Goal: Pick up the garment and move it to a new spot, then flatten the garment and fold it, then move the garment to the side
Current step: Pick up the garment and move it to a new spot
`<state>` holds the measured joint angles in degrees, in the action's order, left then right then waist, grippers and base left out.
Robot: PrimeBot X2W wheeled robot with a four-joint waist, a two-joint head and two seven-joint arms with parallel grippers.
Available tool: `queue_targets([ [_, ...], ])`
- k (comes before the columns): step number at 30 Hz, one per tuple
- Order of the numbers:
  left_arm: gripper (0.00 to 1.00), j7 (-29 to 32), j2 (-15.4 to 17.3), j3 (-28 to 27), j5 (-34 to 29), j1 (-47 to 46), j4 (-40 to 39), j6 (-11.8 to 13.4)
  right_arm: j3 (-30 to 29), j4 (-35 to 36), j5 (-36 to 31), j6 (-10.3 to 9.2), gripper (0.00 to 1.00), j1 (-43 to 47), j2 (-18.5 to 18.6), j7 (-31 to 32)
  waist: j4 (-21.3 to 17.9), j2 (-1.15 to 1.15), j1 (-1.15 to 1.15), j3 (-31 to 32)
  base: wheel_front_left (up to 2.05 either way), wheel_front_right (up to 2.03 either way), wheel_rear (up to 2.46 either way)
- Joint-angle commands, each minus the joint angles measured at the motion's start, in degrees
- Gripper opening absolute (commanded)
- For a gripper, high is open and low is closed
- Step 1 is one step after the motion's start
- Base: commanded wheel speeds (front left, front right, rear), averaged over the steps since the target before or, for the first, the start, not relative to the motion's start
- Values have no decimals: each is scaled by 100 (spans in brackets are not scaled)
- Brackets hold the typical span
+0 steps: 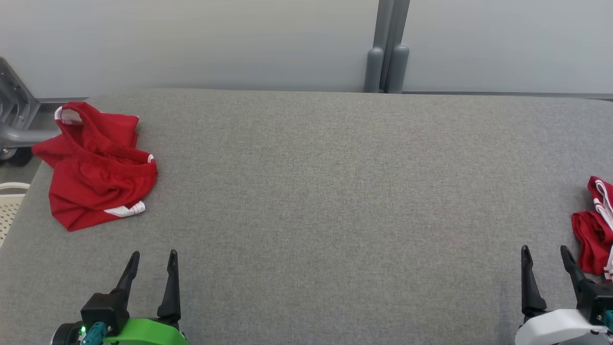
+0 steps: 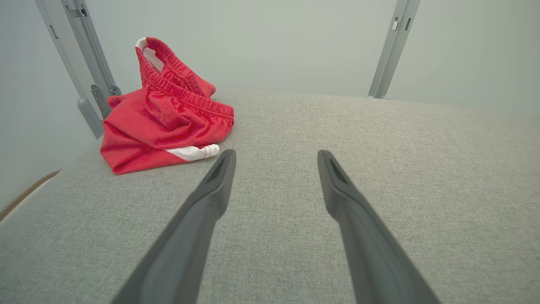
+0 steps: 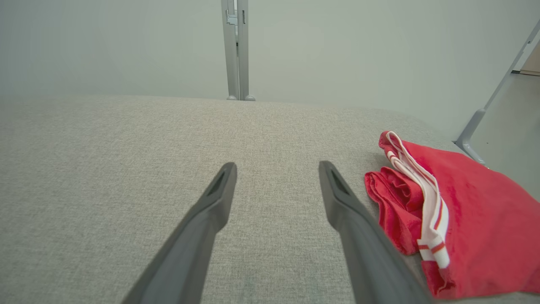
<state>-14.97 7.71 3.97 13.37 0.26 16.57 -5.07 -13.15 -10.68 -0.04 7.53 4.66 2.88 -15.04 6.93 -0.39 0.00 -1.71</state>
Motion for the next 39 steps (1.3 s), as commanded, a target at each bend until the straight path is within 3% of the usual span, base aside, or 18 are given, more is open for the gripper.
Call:
queue_targets([
  [1, 100, -27, -24, -27, -41, 26, 0, -36, 6, -21, 46, -8, 100, 80, 11, -17, -1, 39, 0, 10, 0, 0, 0],
  [8, 100, -27, -98, -58, -132, -10, -2, -133, 22, -28, 100, -8, 100, 54, 9, -17, 28, 39, 0, 17, 0, 0, 0],
  [13, 100, -28, -176, -131, -154, -33, -49, -150, 95, 105, 105, -8, 100, 10, 9, -18, 274, 39, 0, 28, 0, 0, 0],
  [26, 100, -23, -328, -344, -145, 248, -151, -108, 759, 215, 54, -8, 100, -167, 8, -17, 2218, 39, 0, 157, 0, 0, 0],
  [32, 100, -23, -419, -659, -38, 480, -399, -6, 1320, 84, 55, -8, 100, -570, 19, -17, 2337, 39, 0, 4, 0, 0, 0],
  [39, 100, -23, -457, -608, 121, 231, -350, -61, 1390, 201, 21, -8, 100, -784, 22, -17, 2373, 39, 0, -300, 0, 0, 0],
])
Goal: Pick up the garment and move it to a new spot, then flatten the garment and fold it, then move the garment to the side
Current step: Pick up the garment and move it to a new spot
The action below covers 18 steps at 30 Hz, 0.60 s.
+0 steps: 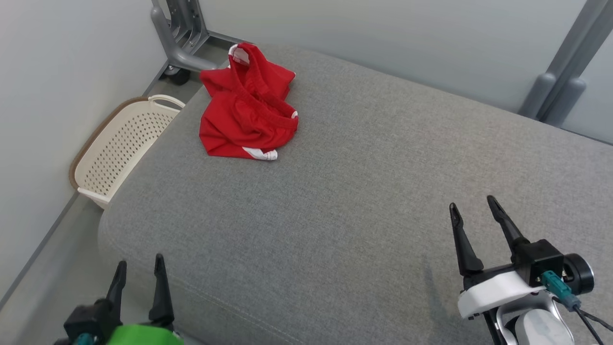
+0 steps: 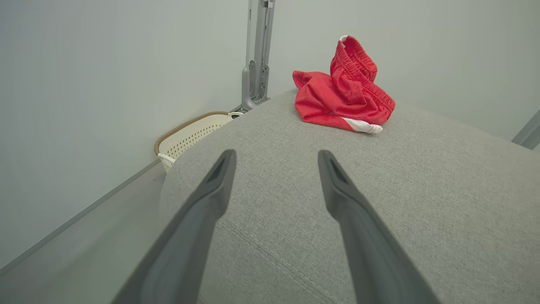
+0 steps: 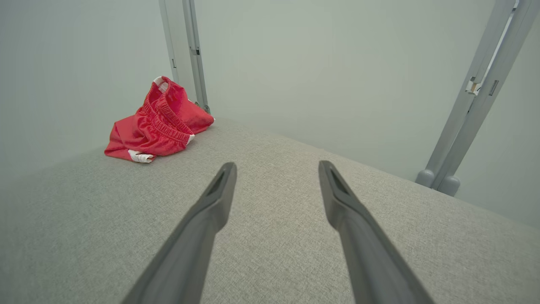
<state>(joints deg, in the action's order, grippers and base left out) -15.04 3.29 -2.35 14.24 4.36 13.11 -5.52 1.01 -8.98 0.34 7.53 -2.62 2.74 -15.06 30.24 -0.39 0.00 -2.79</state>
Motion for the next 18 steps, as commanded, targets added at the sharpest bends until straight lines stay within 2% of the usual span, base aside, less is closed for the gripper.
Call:
queue_targets([
  [1, 100, -16, -16, 71, 95, -336, 51, -37, -56, 85, -37, -8, 100, -84, 57, -15, 52, 39, 0, -310, 0, 0, 0],
  [2, 100, 300, -28, 285, 238, -985, 314, -62, -211, 280, -120, -8, 100, -206, 195, -15, 97, 39, 0, -746, 0, 0, 0],
  [4, 100, 468, -31, 354, 307, -1308, 409, -65, -272, 355, -159, -8, 100, -262, 257, -15, 116, 39, 0, -953, 0, 0, 0],
  [11, 100, 1689, -44, 664, 1287, -3915, 1559, 40, -243, 881, -358, -8, 100, -976, 937, 103, -65, 39, 0, -2439, 0, 0, 0],
  [12, 100, 1952, -43, 684, 1584, -4254, 1819, 58, -219, 959, -363, -8, 100, -1059, 1024, 154, -114, 39, 0, -2586, 0, 0, 0],
  [18, 100, 2663, -26, 502, 1999, -5801, 3142, 331, -87, 1387, -304, -8, 100, -1276, 1376, 399, -414, 39, 0, -3147, 0, 0, 0],
])
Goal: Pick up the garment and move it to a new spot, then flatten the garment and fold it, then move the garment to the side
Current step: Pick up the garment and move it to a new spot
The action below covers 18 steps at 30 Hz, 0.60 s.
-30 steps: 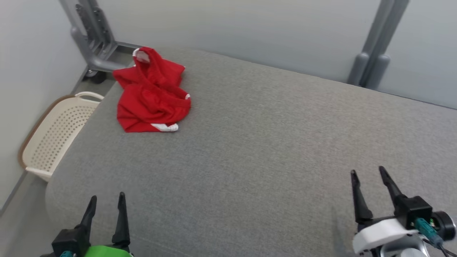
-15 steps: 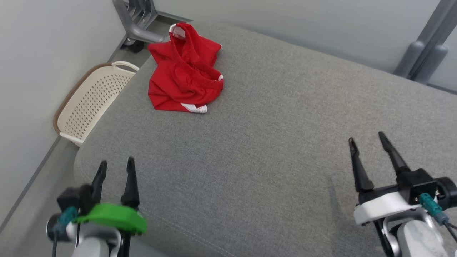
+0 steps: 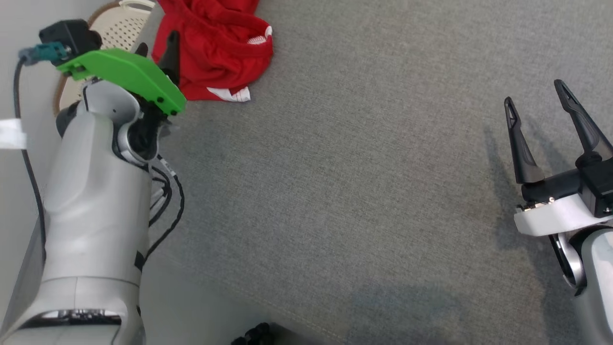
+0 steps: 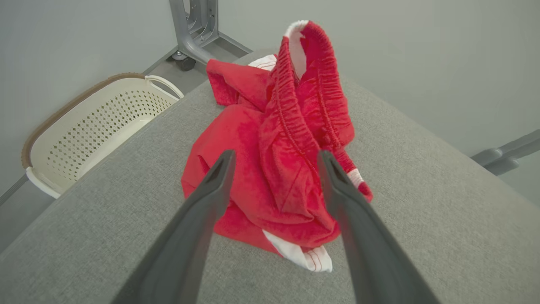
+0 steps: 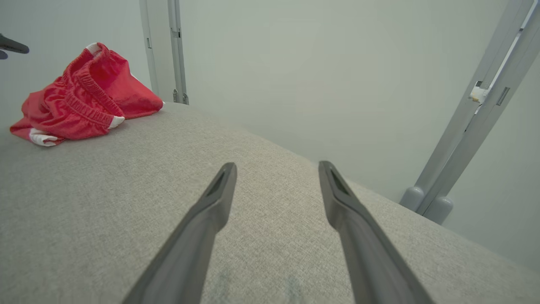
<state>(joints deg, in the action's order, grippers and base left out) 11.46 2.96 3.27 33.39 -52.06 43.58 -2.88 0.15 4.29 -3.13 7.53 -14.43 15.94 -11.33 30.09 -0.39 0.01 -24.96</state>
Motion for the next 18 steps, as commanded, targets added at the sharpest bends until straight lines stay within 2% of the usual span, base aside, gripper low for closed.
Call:
queue_targets([
  [1, 100, 83, 66, -51, 51, -322, 294, 78, 20, 127, 55, -8, 100, -106, 92, 53, -459, 39, -1, -1000, 0, 0, 0],
  [10, 100, 130, 279, -156, 155, -989, 1771, 183, 27, 597, 24, -8, 100, 31, 173, 220, -870, 39, -1, -1246, 0, 0, 0],
  [11, 18, 50, 291, -123, 109, -1015, 1857, 146, -9, 643, 19, -7, 100, 54, 164, 241, -879, 39, -1, -1249, 0, 0, 0],
  [12, 0, 1, 285, -42, 38, -998, 1951, 87, -55, 671, 12, -8, 100, 88, 151, 250, -877, 39, -1, -1234, 0, 0, 0],
  [15, 0, -265, 189, 24, 37, -1030, 2110, -19, -191, 668, 22, -8, 100, 191, 77, 206, -813, 39, -1, -1107, 0, 0, 0],
  [18, 0, -554, 51, 240, -53, -1144, 2018, -242, -237, 619, 64, -7, 100, 335, -95, 128, -720, 39, -1, -906, 0, 0, 0],
])
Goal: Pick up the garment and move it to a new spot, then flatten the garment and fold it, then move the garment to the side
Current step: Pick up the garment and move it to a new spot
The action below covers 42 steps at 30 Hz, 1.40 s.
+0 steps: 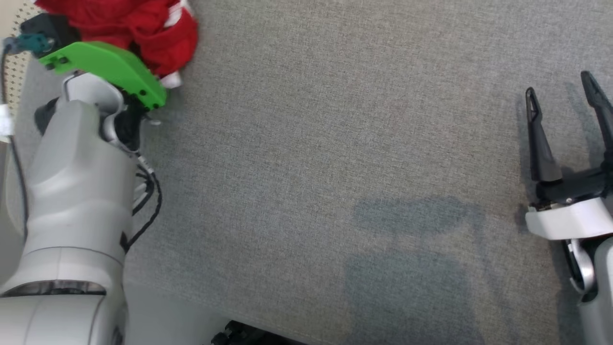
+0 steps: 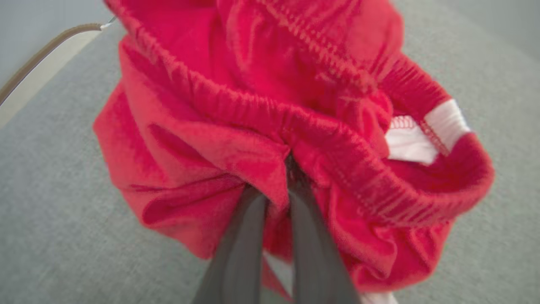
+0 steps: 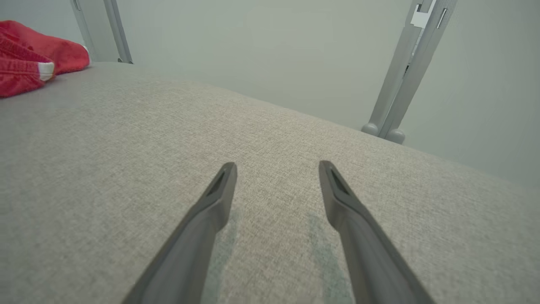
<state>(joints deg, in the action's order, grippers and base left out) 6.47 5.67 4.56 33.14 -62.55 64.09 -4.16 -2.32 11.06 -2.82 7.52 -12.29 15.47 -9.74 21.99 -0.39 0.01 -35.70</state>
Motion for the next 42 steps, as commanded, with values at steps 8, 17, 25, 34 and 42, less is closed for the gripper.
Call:
queue_targets([
  [8, 0, -431, -268, 978, -81, -43, -931, -335, 94, -519, 80, -6, 100, 167, -665, -389, -120, 39, -1, 922, 0, 0, 0],
  [17, 0, 47, -264, 2479, 958, 980, -3243, -277, 1, -983, 162, -6, 100, 325, -1099, -548, -783, 39, -1, 1758, 0, 0, 0],
  [25, 0, 898, -257, 3862, 1006, 2414, -4854, 258, -198, -809, 305, -6, 100, 583, -1234, -545, -1593, 39, -1, 2092, 0, 0, 0],
  [34, 0, 972, -258, 4642, 858, 2509, -4743, 784, -167, -783, 687, -6, 100, 580, -1252, -547, -2325, 39, -1, 1926, 0, 0, 0],
  [42, 100, 410, -122, 4557, 700, 2732, -4357, 1120, -224, -805, 842, -6, 100, 703, -1253, -546, -2486, 39, -1, 1931, 0, 0, 0],
])
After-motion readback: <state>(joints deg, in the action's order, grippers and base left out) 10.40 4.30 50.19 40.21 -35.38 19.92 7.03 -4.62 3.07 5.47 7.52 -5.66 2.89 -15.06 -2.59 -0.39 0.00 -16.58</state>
